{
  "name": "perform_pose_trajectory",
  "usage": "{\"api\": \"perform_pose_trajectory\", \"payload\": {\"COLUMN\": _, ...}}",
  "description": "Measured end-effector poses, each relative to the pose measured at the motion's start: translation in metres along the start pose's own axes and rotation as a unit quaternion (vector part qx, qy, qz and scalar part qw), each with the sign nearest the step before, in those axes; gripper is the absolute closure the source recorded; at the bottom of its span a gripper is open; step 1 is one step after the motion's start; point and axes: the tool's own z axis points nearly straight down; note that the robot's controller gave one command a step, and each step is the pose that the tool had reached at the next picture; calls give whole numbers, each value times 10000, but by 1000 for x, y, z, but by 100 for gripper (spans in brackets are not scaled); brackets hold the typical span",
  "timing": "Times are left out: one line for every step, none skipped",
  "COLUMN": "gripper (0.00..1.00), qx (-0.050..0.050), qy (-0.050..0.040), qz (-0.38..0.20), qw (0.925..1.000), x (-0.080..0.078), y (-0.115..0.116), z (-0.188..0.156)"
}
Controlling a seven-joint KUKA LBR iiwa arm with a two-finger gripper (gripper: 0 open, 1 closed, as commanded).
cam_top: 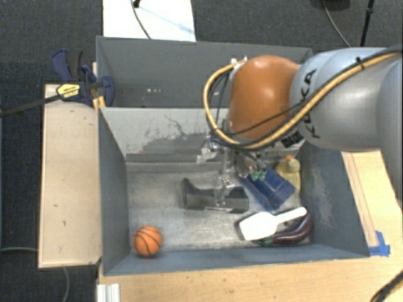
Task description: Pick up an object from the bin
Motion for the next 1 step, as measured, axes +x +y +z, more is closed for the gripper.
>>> {"api": "perform_pose_trajectory", "payload": {"gripper": 0, "qx": 0, "qy": -64, "qz": -81, "qw": 9999, "x": -2, "y": -14, "z": 44}}
